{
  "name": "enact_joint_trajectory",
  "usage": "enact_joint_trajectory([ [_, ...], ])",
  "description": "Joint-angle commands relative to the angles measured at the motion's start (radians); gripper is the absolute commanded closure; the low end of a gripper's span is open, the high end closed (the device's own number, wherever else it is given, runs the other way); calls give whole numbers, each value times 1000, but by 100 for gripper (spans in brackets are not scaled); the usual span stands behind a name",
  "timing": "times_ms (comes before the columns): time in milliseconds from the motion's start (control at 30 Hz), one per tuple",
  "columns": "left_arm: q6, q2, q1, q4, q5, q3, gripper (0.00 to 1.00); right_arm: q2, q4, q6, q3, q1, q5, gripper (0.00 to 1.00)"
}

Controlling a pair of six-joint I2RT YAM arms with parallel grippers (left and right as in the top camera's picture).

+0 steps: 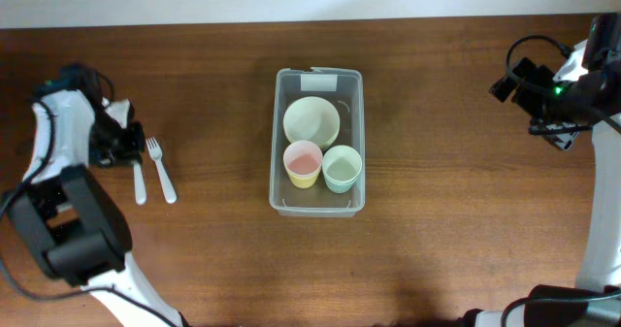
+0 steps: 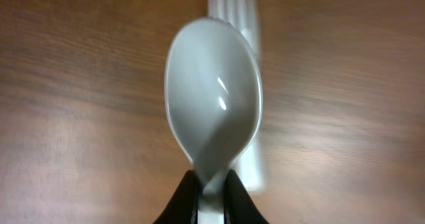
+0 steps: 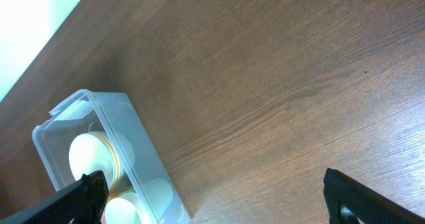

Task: Pack container
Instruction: 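Move the left gripper to the white spoon and grasp it, then lay the white spoon in the container's front edge and release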

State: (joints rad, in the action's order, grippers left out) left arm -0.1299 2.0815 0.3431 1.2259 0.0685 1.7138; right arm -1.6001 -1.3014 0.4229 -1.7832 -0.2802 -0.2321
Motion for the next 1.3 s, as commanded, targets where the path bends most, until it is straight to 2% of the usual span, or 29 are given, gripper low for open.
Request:
enact_joint_trajectory([
  [0, 13, -152, -29, 61, 218, 73, 99, 6, 3, 3, -10, -2, 9, 1],
  [167, 13, -263, -137, 88, 304, 73, 99, 6, 3, 3, -10, -2, 9, 1],
  [367, 12, -324, -380, 89, 302, 73, 99, 6, 3, 3, -10, -2, 9, 1],
  [500, 13, -320, -546, 84, 230, 69, 99, 6, 3, 3, -10, -2, 9, 1],
  [567, 55, -315, -623, 71, 168, 69, 99, 6, 3, 3, -10, -2, 9, 1],
  [667, 114, -314, -700, 42, 95, 69, 99, 6, 3, 3, -10, -2, 9, 1],
  [800, 100, -314, -771, 8, 65, 69, 99, 6, 3, 3, -10, -2, 9, 1],
  [833, -28, -314, -798, 6, 65, 69, 99, 6, 3, 3, -10, -2, 9, 1],
  [1000, -520, -314, -874, 44, 65, 67, 99, 6, 3, 3, -10, -2, 9, 1],
  [1100, -732, -314, -916, 39, 66, 54, 99, 6, 3, 3, -10, -2, 9, 1],
  [1267, -966, -299, -956, 8, 69, 26, 99, 6, 3, 3, -10, -2, 9, 1],
])
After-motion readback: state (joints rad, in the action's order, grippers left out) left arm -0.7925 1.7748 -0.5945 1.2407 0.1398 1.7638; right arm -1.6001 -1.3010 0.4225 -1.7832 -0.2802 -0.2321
